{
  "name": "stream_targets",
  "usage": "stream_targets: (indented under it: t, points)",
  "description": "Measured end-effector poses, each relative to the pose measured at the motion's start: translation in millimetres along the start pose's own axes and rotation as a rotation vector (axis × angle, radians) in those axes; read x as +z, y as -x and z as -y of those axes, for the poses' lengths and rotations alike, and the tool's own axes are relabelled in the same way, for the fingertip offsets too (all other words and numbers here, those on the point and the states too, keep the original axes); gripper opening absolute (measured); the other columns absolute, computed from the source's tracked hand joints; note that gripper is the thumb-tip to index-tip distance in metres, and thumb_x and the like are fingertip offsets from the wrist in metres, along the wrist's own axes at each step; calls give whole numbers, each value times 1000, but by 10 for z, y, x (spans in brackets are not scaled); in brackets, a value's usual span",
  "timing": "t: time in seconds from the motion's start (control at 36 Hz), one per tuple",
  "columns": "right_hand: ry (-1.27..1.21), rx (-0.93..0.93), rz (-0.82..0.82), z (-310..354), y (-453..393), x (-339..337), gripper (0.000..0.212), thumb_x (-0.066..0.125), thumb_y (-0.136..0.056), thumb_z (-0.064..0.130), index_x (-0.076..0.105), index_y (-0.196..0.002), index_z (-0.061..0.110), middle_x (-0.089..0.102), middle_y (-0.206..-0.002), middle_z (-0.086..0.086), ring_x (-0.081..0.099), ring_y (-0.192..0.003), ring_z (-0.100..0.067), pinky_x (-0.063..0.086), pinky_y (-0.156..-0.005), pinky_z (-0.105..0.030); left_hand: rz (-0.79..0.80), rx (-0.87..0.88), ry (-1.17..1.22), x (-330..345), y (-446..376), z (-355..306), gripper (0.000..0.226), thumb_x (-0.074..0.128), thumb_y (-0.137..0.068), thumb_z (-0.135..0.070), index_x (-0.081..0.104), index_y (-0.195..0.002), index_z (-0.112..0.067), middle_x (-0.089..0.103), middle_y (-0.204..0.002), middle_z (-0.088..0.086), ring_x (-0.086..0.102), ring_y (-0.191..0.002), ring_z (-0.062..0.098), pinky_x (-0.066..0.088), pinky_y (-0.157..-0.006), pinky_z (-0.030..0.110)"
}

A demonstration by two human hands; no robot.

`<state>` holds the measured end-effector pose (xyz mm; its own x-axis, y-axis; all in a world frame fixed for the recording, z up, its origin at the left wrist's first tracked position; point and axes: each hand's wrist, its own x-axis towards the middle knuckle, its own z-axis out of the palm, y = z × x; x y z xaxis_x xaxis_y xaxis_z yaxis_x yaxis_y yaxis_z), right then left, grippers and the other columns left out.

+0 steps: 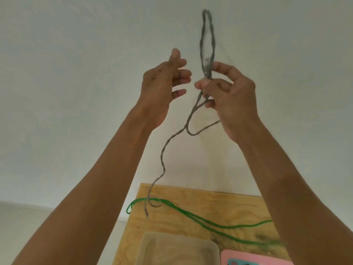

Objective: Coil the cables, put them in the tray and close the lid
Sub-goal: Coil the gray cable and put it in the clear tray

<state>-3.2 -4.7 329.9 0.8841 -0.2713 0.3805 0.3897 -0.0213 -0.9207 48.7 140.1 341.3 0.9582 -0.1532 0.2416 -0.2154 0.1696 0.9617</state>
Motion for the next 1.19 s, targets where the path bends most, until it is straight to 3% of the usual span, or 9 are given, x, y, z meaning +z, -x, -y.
stream_targets:
  t: [0.11, 0.19, 0.36, 0.47, 0.58, 0.72, 0.89, 1.08, 1.19]
  points:
    - [-40, -88, -107, 213, -245, -94, 34, 69, -92, 12, 60, -125, 13, 79, -89, -3, 70, -75, -9, 52, -63, -24, 257, -70, -296, -28, 104, 261, 48, 42, -100, -53, 68, -117, -16, 76, -104, 5, 72, -100, 20, 53, -97, 46]
    - [61, -85, -116, 191, -402, -130, 31, 70, -90, 12, 62, -120, 14, 79, -85, 0, 68, -70, -9, 52, -59, -23, 352, -131, -198, 32, 219, 511, 47, 44, -102, -44, 69, -114, -5, 75, -102, 11, 72, -100, 23, 55, -94, 43]
    - [462, 58, -15, -197, -457, -275, 19, 78, -83, 17, 73, -101, 13, 76, -76, -3, 73, -67, -13, 51, -58, -22, 123, -197, -224, 125, 233, 1042, 30, 57, -99, -31, 73, -98, -6, 68, -77, 13, 68, -76, 23, 56, -86, 51]
    - [583, 128, -2, -390, -422, -378, 18, 80, -82, 17, 75, -96, 6, 76, -76, -7, 74, -66, -13, 51, -55, -16, 23, -257, -191, 120, 267, 1287, 23, 64, -95, -34, 76, -95, -14, 73, -82, 12, 71, -84, 25, 60, -78, 44]
    - [713, 136, 46, -453, -394, -434, 20, 76, -85, 21, 76, -100, 7, 76, -81, -7, 74, -74, -16, 57, -72, -22, -5, -270, -161, 146, 302, 1403, 26, 65, -94, -36, 75, -93, -13, 74, -90, 13, 72, -94, 28, 62, -78, 42]
    - [753, 114, 96, -435, -377, -458, 16, 75, -85, 22, 76, -95, 9, 70, -66, 2, 66, -59, 1, 42, -53, -2, 32, -161, -228, 226, 303, 1385, 24, 69, -91, -34, 71, -113, -23, 74, -103, -8, 68, -104, 9, 54, -92, 31]
    - [774, 118, 209, -430, -325, -413, 23, 82, -78, 26, 77, -96, 13, 73, -77, 4, 68, -71, -4, 45, -59, -10, 86, 109, -339, 389, 195, 1152, 27, 80, -82, -22, 72, -108, -22, 76, -92, -6, 71, -88, 7, 58, -80, 26]
    - [820, 161, 329, -259, -370, -578, 17, 83, -79, 21, 78, -93, 13, 68, -64, 7, 61, -55, 0, 43, -56, -14, -85, -48, -144, 232, 198, 1158, 11, 73, -89, -21, 76, -92, -10, 75, -78, 9, 75, -73, 25, 61, -64, 38]
    - [856, 246, 412, -157, -378, -737, 13, 80, -81, 14, 77, -92, 9, 73, -74, -5, 67, -65, -11, 50, -63, -22, -307, -157, -165, 68, 182, 1253, 10, 71, -91, -20, 75, -89, -11, 74, -75, 10, 74, -69, 21, 63, -65, 40]
